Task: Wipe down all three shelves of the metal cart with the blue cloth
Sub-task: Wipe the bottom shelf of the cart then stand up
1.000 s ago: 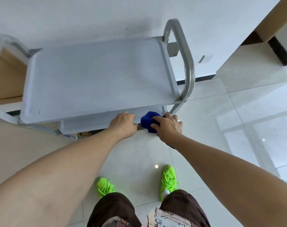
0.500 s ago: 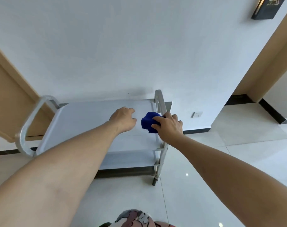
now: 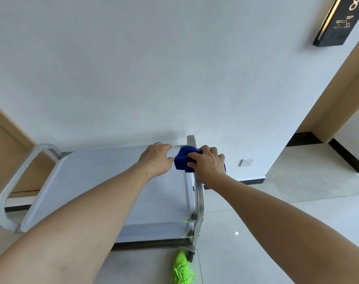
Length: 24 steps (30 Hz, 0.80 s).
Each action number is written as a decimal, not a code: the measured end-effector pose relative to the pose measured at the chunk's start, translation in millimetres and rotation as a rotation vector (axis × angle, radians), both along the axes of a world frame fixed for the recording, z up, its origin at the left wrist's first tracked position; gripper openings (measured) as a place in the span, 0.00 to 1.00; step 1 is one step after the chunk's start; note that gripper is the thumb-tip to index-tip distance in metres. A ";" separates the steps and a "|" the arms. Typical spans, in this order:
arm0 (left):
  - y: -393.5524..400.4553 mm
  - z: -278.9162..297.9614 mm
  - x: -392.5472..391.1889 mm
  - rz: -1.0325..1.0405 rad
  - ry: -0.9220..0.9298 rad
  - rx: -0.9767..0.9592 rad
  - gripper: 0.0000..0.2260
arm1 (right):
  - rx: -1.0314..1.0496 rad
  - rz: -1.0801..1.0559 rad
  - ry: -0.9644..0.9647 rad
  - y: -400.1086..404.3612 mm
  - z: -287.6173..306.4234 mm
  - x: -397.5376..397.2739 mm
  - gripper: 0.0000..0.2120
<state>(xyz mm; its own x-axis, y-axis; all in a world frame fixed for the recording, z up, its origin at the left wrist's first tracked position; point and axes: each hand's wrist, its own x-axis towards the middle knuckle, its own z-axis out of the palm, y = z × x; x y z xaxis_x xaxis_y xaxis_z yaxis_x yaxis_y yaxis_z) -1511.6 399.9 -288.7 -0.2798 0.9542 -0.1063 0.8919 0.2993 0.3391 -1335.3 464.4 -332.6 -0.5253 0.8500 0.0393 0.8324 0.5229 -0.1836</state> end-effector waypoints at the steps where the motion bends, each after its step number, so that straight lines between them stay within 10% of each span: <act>1: 9.3 -5.8 -1.6 -0.004 -0.012 -0.012 0.24 | 0.001 -0.006 -0.004 8.2 -5.5 -4.5 0.14; 12: 104.8 -56.5 -17.9 -0.065 -0.075 -0.129 0.24 | -0.494 0.013 -0.045 60.4 -74.2 -31.0 0.26; 24: 126.2 -76.3 -33.6 -0.050 -0.071 -0.205 0.25 | -0.480 -0.063 -0.031 88.3 -75.0 -51.1 0.26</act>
